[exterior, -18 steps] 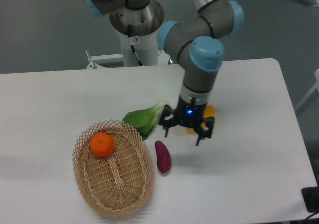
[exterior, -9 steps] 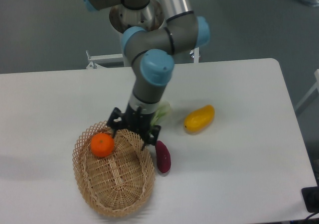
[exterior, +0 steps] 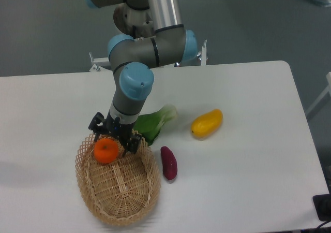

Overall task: Pick up the orange from the basket
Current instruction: 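Lower the gripper around the orange and close the fingers on it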

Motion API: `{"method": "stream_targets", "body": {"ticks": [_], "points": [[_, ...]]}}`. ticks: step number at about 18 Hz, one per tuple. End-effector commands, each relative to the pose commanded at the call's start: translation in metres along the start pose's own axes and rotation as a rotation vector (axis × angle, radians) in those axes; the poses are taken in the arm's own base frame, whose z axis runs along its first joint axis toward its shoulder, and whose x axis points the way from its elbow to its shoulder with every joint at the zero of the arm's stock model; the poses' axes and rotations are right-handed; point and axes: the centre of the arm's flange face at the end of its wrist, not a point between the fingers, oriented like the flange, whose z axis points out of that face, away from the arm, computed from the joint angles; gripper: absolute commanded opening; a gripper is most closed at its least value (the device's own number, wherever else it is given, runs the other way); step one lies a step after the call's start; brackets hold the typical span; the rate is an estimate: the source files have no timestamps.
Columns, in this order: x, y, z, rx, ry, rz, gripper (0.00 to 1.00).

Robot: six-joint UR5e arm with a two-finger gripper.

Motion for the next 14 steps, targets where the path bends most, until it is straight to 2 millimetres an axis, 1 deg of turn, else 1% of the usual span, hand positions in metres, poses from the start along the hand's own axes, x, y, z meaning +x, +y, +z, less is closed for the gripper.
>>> {"method": "stream_targets", "body": {"ticks": [5, 10, 14], "points": [[-0.001, -0.001, 0.013, -0.037, -0.016, 0.006, 1.0], [0.004, 0.001, 0.027, -0.06, -0.003, 0.011, 1.0], [0.004, 0.001, 0.031, -0.071, -0.004, -0.002, 1.0]]}}
